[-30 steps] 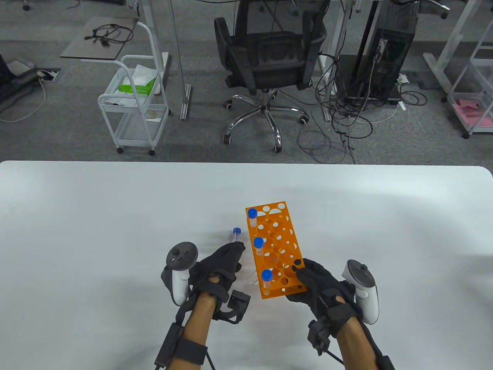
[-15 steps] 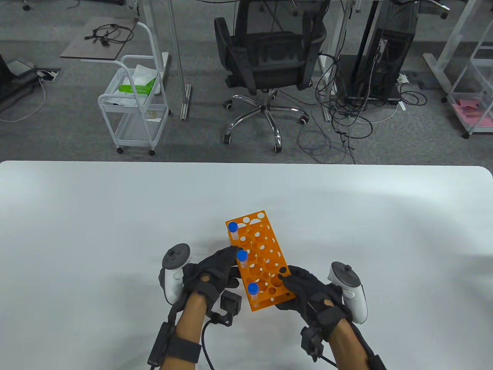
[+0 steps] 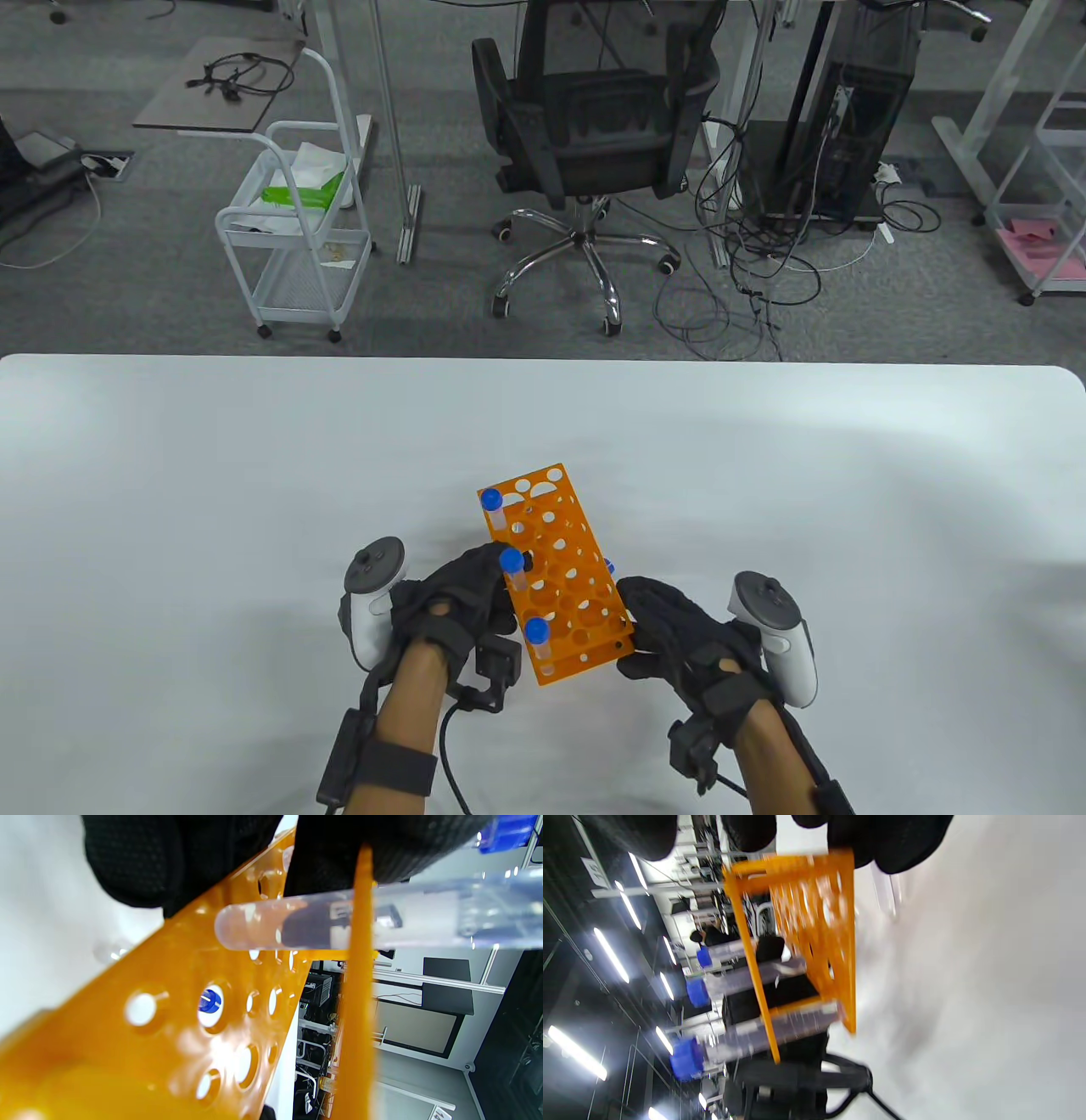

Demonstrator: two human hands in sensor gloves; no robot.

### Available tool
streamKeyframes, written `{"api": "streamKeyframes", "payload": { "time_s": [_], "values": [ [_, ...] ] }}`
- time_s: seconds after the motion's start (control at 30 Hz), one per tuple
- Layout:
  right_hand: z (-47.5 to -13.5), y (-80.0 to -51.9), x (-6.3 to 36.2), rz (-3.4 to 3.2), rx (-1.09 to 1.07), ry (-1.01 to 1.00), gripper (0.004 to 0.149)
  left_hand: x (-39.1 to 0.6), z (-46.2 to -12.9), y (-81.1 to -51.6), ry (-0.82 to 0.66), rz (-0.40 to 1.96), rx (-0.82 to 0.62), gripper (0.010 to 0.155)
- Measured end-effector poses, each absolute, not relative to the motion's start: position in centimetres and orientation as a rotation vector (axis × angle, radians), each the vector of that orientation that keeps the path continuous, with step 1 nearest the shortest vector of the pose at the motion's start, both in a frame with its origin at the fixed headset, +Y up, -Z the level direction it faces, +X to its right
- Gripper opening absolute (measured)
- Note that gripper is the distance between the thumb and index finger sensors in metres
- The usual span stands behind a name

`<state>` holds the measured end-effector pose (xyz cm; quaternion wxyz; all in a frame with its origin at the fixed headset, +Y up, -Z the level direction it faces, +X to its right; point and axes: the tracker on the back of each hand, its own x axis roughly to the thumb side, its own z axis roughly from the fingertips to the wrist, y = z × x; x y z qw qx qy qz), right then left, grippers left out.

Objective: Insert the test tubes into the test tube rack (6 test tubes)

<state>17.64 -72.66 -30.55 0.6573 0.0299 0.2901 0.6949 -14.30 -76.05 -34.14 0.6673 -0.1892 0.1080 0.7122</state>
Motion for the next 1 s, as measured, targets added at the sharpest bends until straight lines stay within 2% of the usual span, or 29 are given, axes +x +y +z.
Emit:
{"api": "streamKeyframes", "payload": {
  "time_s": [0.23, 0.43, 0.57, 0.73, 1.0],
  "values": [
    [-31.2, -71.6, 20.8, 1.794, -0.079, 0.41, 0.065, -15.0, -34.1, -76.1, 0.249, 1.606, -0.428, 0.047],
    [-31.6, -71.1, 20.6, 2.457, -0.249, 0.106, 0.062, -15.1, -34.0, -76.1, 0.24, 1.596, -0.448, 0.046],
    [-32.2, -72.3, 19.7, 2.705, -0.337, 0.093, 0.063, -15.1, -34.1, -76.1, 0.224, 1.582, -0.465, 0.046],
    [-33.0, -74.3, 18.6, 2.915, -0.414, 0.185, 0.067, -14.9, -34.1, -76.2, 0.204, 1.568, -0.492, 0.046],
    [-33.5, -76.1, 17.5, 3.03, -0.425, 0.234, 0.063, -14.7, -34.1, -76.3, 0.187, 1.547, -0.516, 0.046]
  ]
}}
